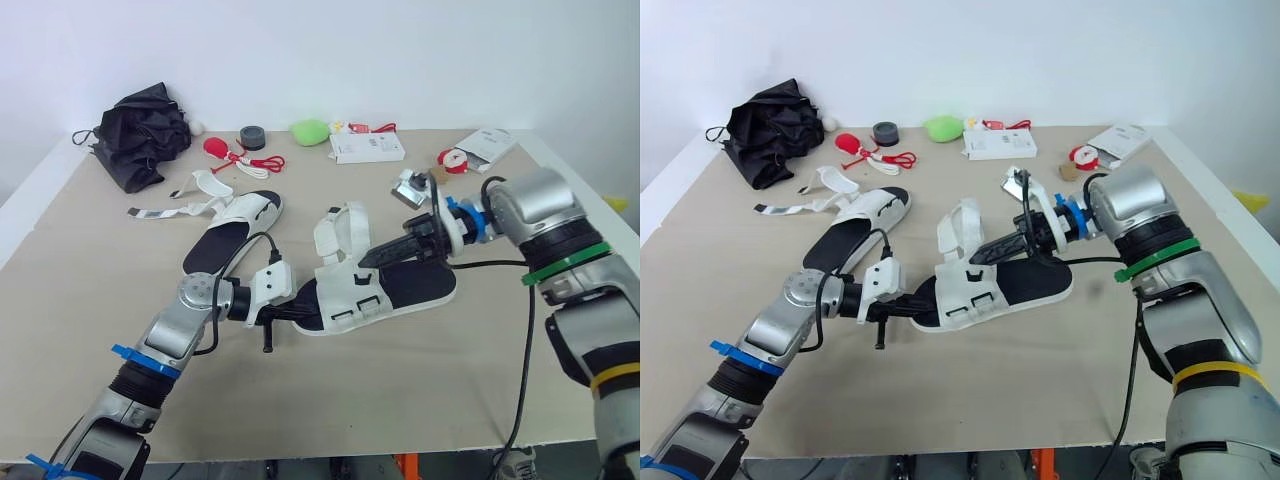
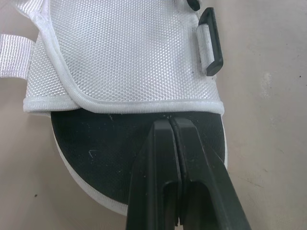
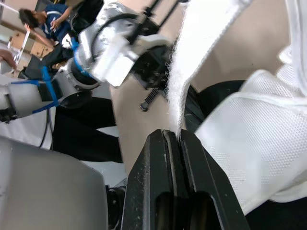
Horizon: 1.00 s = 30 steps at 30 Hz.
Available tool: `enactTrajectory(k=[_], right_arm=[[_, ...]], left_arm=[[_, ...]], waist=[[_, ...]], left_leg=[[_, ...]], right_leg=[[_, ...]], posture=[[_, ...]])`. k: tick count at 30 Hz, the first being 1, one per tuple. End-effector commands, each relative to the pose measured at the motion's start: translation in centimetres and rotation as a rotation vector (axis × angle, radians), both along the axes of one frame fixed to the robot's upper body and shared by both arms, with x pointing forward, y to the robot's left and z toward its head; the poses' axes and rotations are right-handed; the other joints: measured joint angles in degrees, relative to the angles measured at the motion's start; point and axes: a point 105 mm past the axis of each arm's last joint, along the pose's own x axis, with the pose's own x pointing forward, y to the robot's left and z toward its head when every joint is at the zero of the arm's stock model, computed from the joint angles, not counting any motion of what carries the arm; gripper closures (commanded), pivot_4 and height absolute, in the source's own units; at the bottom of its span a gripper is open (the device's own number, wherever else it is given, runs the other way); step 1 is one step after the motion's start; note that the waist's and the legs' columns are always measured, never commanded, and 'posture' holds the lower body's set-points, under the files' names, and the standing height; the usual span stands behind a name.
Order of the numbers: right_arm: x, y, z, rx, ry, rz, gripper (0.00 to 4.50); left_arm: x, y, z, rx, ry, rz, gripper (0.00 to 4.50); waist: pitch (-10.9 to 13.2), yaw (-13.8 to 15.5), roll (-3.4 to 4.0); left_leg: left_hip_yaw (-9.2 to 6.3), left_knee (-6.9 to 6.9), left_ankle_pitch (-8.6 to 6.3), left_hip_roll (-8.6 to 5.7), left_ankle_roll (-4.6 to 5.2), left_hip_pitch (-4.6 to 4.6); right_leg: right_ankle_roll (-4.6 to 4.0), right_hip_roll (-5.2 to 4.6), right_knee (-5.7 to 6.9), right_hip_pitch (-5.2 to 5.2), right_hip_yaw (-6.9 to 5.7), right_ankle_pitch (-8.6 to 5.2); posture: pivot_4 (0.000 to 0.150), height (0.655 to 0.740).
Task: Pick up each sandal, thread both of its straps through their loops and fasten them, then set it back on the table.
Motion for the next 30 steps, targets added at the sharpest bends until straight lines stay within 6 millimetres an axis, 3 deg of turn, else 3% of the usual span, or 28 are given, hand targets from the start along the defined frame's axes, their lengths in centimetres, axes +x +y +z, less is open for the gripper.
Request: enactTrajectory(k=[1,6,17,30], right_arm=[[0.5,-0.7,-0.9,-0.036,-0.05,-0.009,4.47],[-0.9,-0.9,-2.1,-0.06,-0.021,0.051,4.47],[-2.8,-0.9,0.3,0.027,0.042,0.092,4.47],[-3.7,-1.2,-1.5,-0.017,0.082,0.084,4.47]], left_arm=[[-1.3,0.2,-3.4,0.085,0.118,-0.017,4.5],[-1.4,0.3,-3.4,0.088,0.119,-0.016,4.5],[-1.5,0.2,-3.6,0.086,0.129,-0.02,4.5],[-1.6,0.2,-3.7,0.082,0.14,-0.02,4.5]], waist=[[0.0,0.04,0.0],[0.0,-0.01,0.03],[0.0,0.0,0.03],[0.0,0.02,0.03]], left_leg=[[-0.01,0.0,0.0,0.0,0.0,-0.01],[0.0,-0.01,-0.05,-0.05,0.08,-0.03],[-0.03,-0.01,-0.06,-0.05,0.08,-0.02],[-0.04,-0.01,-0.06,-0.06,0.09,-0.02]], right_leg=[[0.0,0.01,0.0,0.0,-0.01,0.0],[0.06,0.01,0.0,-0.02,0.06,-0.03],[0.04,-0.02,-0.01,0.0,0.02,-0.05],[0.04,-0.04,-0.01,0.01,0.0,-0.07]], posture=[[0.15,0.74],[0.15,0.74],[0.15,0.74],[0.15,0.74]])
